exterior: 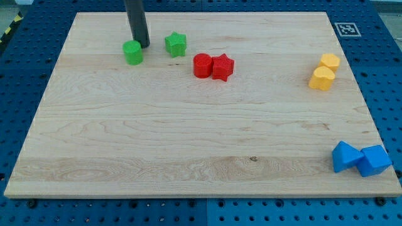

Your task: Move the green circle bottom left to the red blocks

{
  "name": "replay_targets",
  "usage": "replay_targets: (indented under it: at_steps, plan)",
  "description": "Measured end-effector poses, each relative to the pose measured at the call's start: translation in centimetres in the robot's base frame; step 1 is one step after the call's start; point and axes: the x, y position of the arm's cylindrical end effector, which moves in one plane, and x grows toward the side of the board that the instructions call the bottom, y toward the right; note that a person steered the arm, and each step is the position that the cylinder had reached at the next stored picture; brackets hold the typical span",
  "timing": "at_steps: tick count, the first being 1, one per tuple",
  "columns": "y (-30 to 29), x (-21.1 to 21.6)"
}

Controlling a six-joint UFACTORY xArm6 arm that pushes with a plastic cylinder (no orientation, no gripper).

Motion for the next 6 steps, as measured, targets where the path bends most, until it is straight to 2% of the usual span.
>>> replay_targets:
  at_steps: [2, 4, 6]
  plan:
    - [0.0, -1.8]
    - [-0.2, 8.1]
    - [-1.7, 2.3]
